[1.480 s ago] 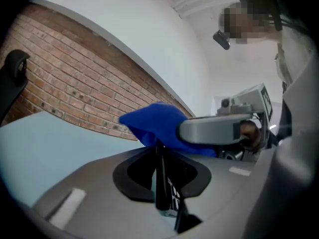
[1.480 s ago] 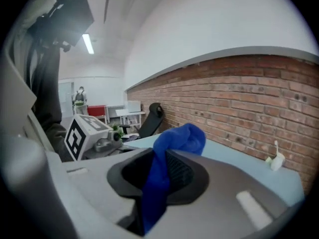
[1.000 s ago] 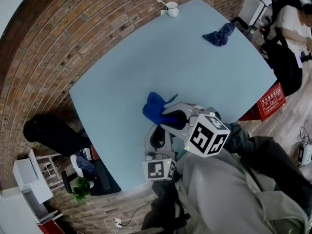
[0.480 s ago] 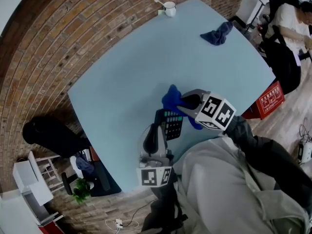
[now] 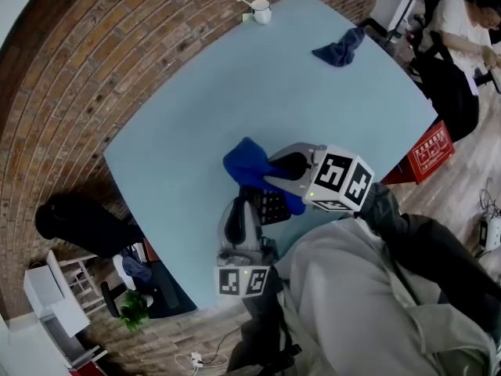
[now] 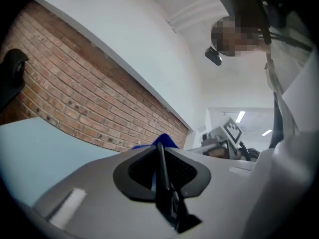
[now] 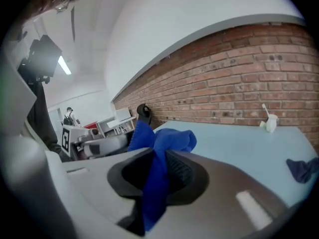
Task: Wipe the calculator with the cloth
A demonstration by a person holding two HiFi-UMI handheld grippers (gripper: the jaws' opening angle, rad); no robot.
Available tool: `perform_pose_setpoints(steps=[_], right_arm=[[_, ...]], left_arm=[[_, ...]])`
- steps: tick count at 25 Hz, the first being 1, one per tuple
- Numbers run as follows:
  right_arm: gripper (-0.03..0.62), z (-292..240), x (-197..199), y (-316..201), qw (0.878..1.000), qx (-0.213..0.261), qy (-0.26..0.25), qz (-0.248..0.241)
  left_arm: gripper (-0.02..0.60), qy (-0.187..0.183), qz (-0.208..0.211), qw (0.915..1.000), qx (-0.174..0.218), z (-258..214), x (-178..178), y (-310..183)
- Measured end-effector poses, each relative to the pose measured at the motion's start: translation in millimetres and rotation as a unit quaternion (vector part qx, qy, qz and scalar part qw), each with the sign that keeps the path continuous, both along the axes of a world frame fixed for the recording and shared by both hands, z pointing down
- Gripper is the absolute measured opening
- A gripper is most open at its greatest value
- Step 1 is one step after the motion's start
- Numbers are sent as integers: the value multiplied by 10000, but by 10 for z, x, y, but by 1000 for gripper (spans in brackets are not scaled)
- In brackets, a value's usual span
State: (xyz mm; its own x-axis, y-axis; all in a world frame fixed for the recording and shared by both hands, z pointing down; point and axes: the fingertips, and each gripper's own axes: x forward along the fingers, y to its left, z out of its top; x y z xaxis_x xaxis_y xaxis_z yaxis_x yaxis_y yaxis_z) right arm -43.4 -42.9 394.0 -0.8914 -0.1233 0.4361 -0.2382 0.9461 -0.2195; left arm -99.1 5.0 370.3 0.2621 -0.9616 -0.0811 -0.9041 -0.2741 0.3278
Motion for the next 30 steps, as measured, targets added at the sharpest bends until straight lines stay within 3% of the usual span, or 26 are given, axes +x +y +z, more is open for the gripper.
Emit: perform_pose_setpoints(steps=[4,7,10,12,14,16,18,20,22,24,27,30], right_arm=[[74,372,258,167,9985,-334,429,69],[74,300,195,278,9976,212,661,-1],[74,167,-92,709,9863,937,988,-934],[74,194,-219,1067,9763,1025,1107,-1552],[74,252,-228,1151,9748,967,1120,-1671],[74,272,-162,905,9804,926,1084,-1360],[74,202,-77,434,9857,1121,1058,-684],[74,104,-15,-4,9840,1408,1091,-22],[74,36,-45,-118,9790,1667,1163,139],[74,6,-183,170,9726,1965,1205,-318],[74,86,-355,958,9590,2085,1184,-1509],[69,154,-238,1208,9606,1864,1112,-1738]], left_arm=[[48,830,-709,9940,-70,25,-468,64],[48,1180,-1008,9879,18,9,-675,64],[49,1295,-1031,9862,81,-23,-605,10],[49,1334,-981,9862,6,2,-521,-23],[49,1383,-922,9860,-88,43,-488,-24],[49,1382,-836,9868,-126,55,-472,-11],[49,1281,-679,9893,-141,39,-407,-6],[49,1241,-562,9905,-165,32,-325,-16],[51,1311,-580,9895,-202,44,-302,-41],[49,1446,-727,9865,-234,58,-376,-67],[49,1859,-1001,9773,-150,42,-561,-80],[49,2393,-1075,9649,95,-18,-722,-32]])
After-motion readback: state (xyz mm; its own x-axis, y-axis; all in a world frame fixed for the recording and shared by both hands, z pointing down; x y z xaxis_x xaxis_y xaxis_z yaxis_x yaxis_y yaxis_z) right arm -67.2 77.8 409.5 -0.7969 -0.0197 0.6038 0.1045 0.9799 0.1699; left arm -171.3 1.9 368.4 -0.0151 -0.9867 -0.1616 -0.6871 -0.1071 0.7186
